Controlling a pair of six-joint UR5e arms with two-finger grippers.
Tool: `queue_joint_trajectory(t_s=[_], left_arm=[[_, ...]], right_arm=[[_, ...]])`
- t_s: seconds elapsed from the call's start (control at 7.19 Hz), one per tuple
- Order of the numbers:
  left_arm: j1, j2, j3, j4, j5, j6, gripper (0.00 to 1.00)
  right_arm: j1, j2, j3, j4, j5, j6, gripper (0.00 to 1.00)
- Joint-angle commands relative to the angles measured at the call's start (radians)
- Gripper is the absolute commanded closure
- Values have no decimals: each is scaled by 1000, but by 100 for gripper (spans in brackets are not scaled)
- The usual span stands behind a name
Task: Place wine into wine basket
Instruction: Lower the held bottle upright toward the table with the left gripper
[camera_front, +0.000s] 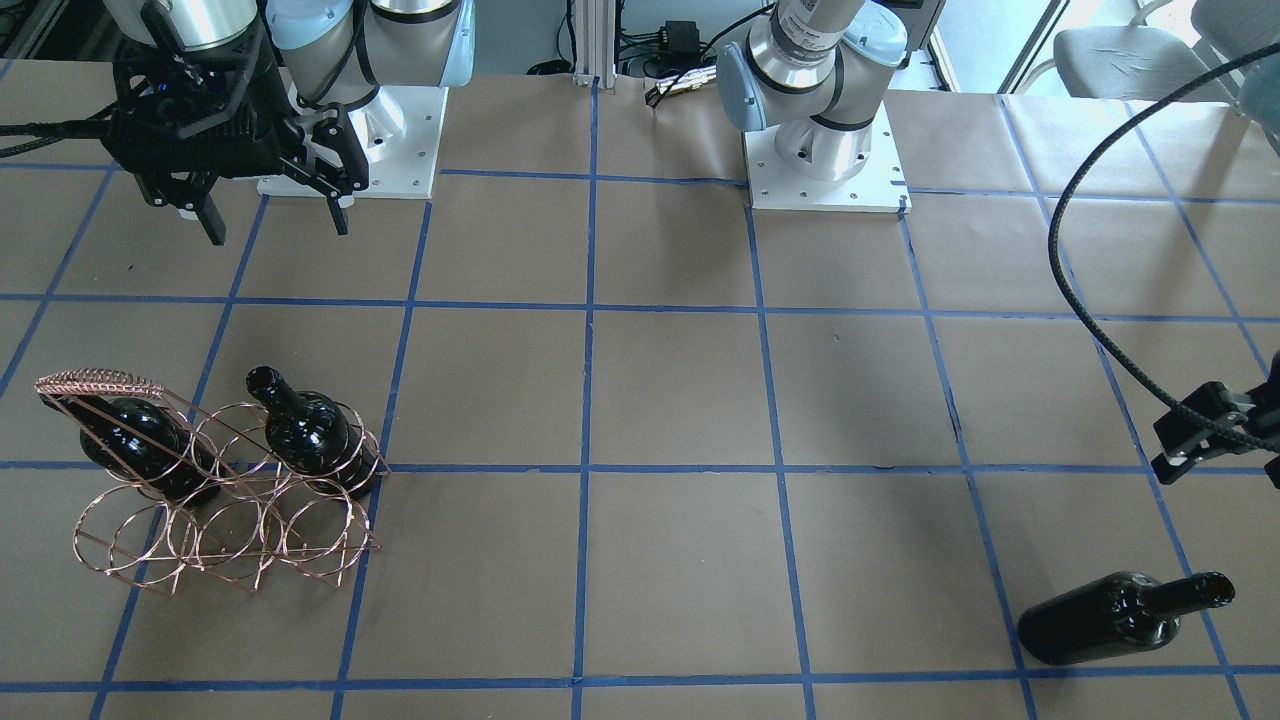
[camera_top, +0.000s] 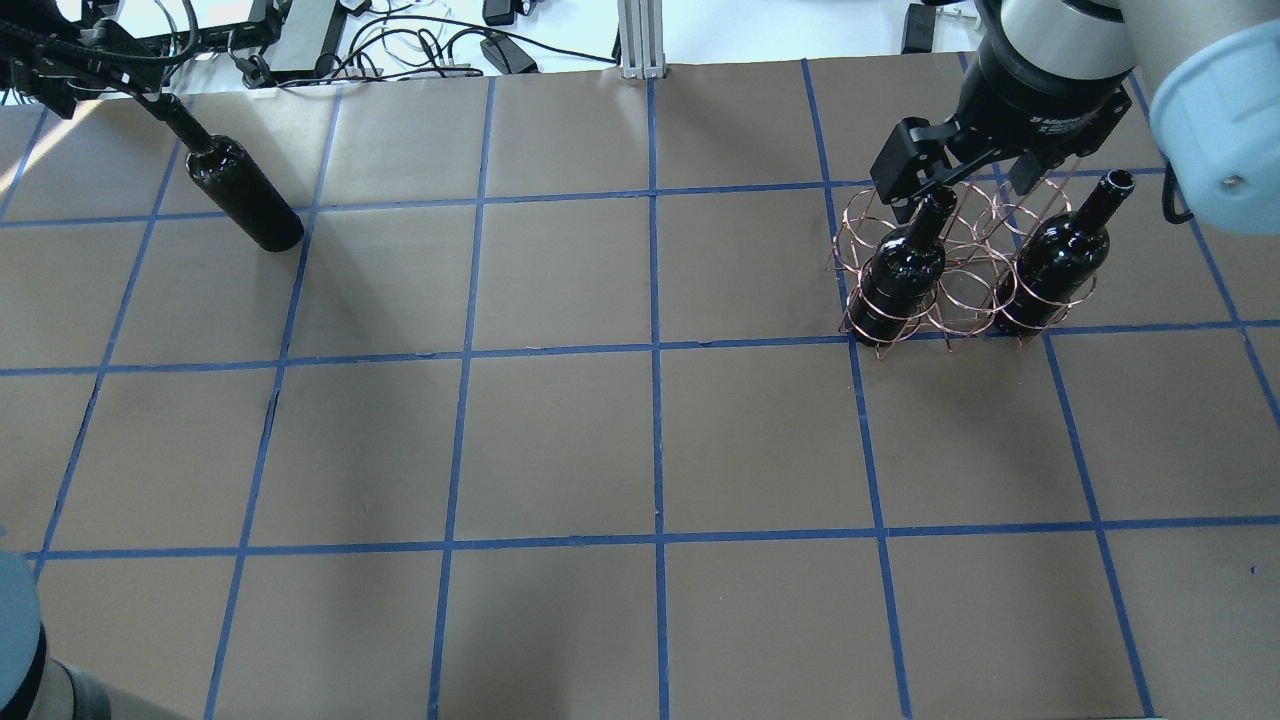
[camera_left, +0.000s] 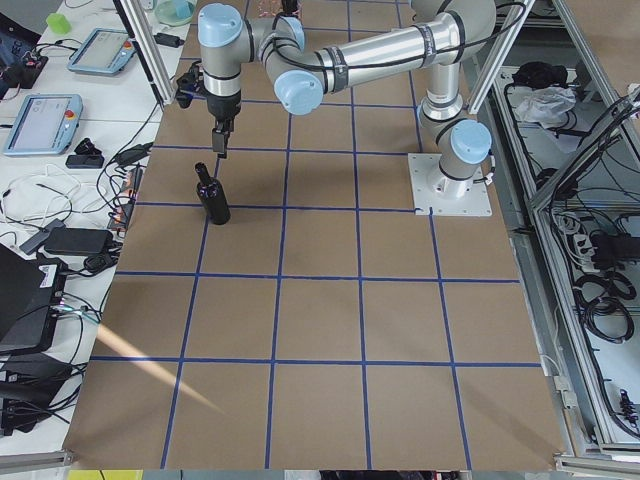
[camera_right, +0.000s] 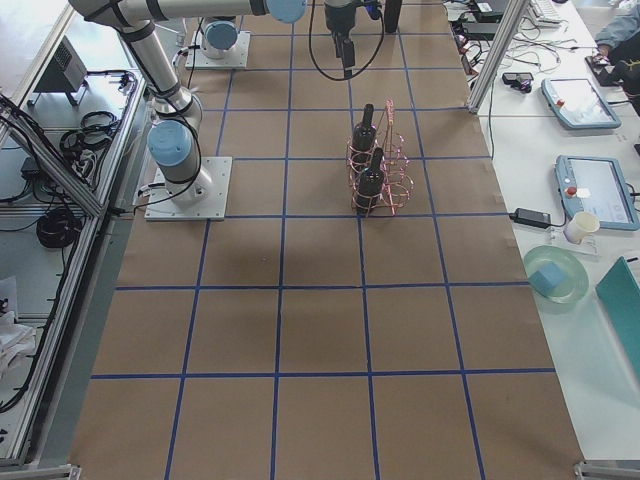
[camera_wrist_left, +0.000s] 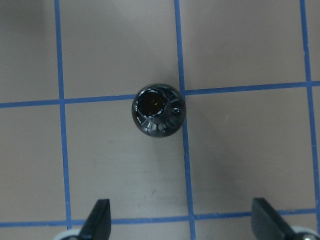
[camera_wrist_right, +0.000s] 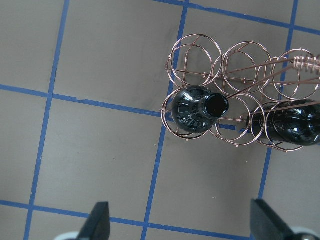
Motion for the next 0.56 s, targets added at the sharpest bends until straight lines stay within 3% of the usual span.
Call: queue_joint_trajectory(t_s=[0.0, 0.42], left_arm=[[5, -81, 6, 83, -11, 9, 1], [5, -144, 36, 151, -13, -2, 3]], right_arm=[[1, 3, 0, -3, 4, 1, 0], [1, 4, 0, -6, 1, -1, 0]])
